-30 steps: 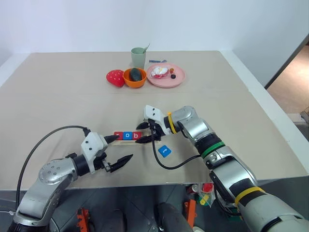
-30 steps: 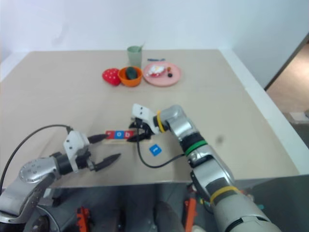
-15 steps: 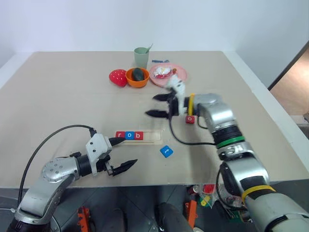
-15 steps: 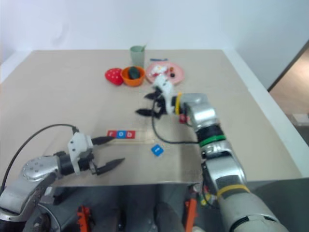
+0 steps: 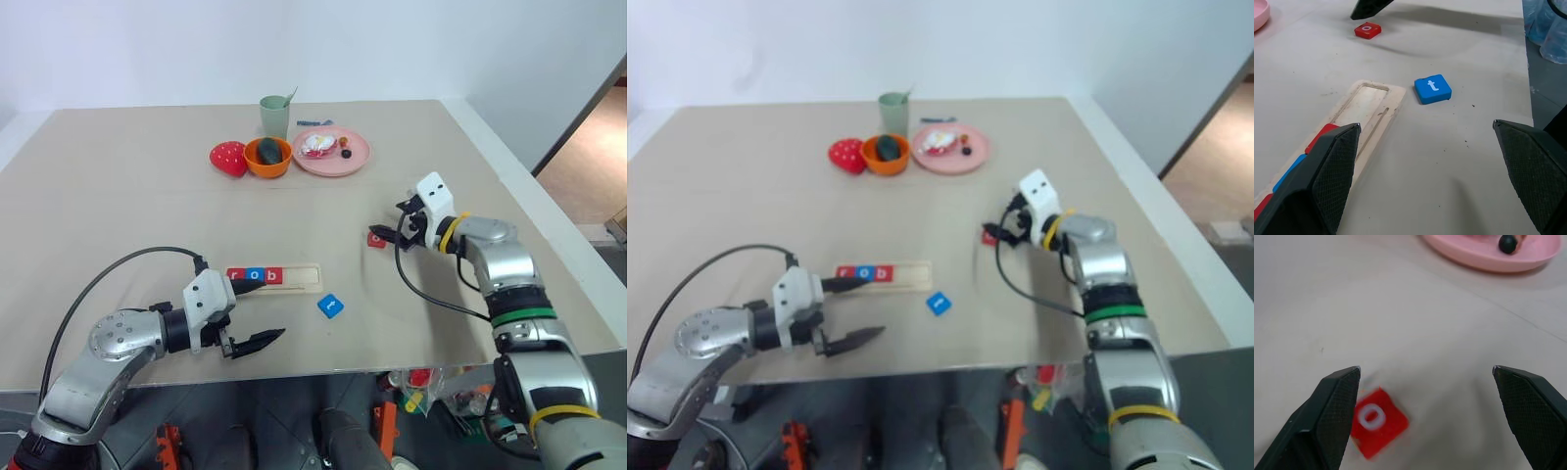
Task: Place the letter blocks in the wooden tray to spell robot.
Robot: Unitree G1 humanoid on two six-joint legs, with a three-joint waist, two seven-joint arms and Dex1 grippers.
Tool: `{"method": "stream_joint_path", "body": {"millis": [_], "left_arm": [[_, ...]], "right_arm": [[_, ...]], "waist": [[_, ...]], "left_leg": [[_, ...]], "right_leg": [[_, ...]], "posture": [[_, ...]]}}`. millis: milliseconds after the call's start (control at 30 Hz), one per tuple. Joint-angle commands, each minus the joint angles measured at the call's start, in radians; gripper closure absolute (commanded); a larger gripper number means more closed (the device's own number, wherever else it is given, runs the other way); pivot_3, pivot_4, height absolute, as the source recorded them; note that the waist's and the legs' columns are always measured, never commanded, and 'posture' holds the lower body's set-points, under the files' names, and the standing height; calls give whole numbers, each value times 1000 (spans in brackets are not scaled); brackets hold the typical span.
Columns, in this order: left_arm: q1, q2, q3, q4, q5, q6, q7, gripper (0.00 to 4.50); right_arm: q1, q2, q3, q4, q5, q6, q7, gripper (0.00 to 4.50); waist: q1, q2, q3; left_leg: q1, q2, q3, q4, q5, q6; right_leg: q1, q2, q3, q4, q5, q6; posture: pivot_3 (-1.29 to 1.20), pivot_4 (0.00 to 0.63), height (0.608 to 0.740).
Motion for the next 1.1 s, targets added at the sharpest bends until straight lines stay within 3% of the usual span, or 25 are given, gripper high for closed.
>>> {"method": "stream_joint_path", "body": {"millis": [33, 233, 367, 667, 967, 1100], "left_arm": [[2, 2, 3, -26, 3, -16, 5, 0], [-12, -3, 2, -27, 10, -11, 15, 0], [-24, -59, 10, -49, -30, 5, 60, 0], [-15, -78, -18, -58, -6, -1, 73, 0], [-16, -76, -25, -58, 5, -2, 75, 0], [-13, -76, -29, -59, 11, -3, 76, 0]], "right_arm": [[51, 55, -53, -194, 29, 96, -140, 30], [155, 174, -88, -361, -11, 191, -408, 30], [197, 213, -90, -407, -27, 229, -504, 30], [265, 303, -58, -524, -16, 338, -581, 30], [272, 329, -87, -463, -17, 342, -631, 30], [274, 342, -100, -444, -4, 335, -647, 1028]], "waist": [[0, 0, 0], [3, 0, 0], [6, 0, 0], [5, 0, 0], [5, 0, 0], [5, -1, -1]], "left_leg": [[0, 0, 0, 0, 0, 0], [-1, -1, 1, 1, 0, 0], [-2, -2, 1, 1, 0, 0], [-1, -1, 1, 0, 0, 0], [-1, -1, 1, 0, 0, 0], [0, -1, 1, 1, 0, 0]], "right_leg": [[0, 0, 0, 0, 0, 0], [0, -2, 0, -1, 0, 2], [0, -3, 0, -1, 0, 2], [0, -1, 1, -1, 0, 1], [0, -1, 1, -1, 0, 2], [1, -1, 1, -1, 0, 2]], "posture": [[0, 150, 740], [0, 150, 740], [0, 150, 740], [0, 150, 740], [0, 150, 740], [0, 150, 740]]}}
